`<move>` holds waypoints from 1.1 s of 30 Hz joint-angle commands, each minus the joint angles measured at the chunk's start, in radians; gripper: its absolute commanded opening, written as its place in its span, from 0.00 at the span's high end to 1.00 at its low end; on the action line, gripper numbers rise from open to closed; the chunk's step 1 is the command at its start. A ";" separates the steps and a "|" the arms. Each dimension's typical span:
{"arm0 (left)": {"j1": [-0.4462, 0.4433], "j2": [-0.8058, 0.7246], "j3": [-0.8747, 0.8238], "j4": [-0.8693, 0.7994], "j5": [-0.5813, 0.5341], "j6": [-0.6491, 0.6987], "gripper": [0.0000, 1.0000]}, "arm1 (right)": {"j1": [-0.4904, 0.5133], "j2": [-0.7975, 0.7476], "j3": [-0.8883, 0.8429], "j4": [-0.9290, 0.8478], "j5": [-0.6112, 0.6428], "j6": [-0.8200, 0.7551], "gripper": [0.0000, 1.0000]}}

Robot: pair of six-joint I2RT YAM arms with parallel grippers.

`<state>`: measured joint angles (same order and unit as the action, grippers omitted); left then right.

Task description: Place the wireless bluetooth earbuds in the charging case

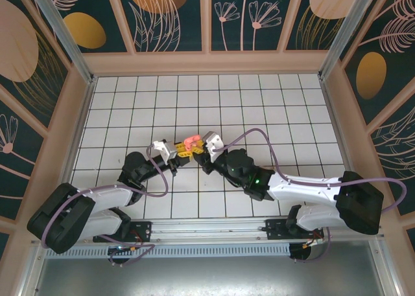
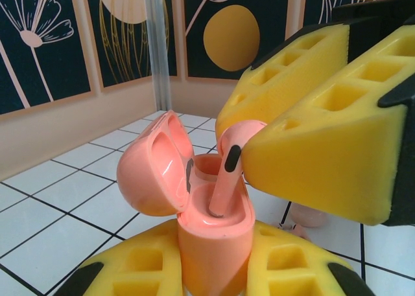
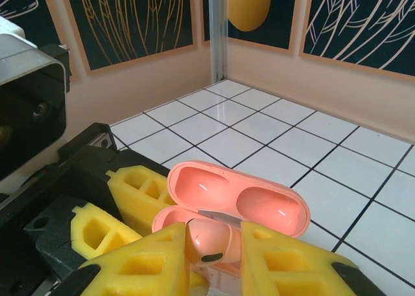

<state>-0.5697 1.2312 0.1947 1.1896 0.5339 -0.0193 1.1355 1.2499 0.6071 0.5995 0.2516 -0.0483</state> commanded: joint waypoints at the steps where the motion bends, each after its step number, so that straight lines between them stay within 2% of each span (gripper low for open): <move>1: -0.006 -0.030 0.045 0.038 -0.006 0.029 0.85 | 0.016 0.005 0.024 -0.093 0.024 -0.041 0.78; 5: -0.013 -0.035 0.045 0.026 -0.013 0.041 0.85 | 0.014 0.006 0.034 -0.128 0.071 -0.031 0.78; 24: -0.062 -0.053 0.040 -0.021 -0.123 0.139 0.86 | 0.013 0.024 0.075 -0.206 0.117 0.090 0.79; 33: -0.082 -0.054 0.032 -0.010 -0.186 0.163 0.87 | 0.014 0.039 0.091 -0.263 0.170 0.201 0.79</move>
<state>-0.6384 1.2083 0.2039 1.0950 0.3618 0.1173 1.1435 1.2671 0.6857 0.4141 0.3546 0.0986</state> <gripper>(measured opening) 0.165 0.210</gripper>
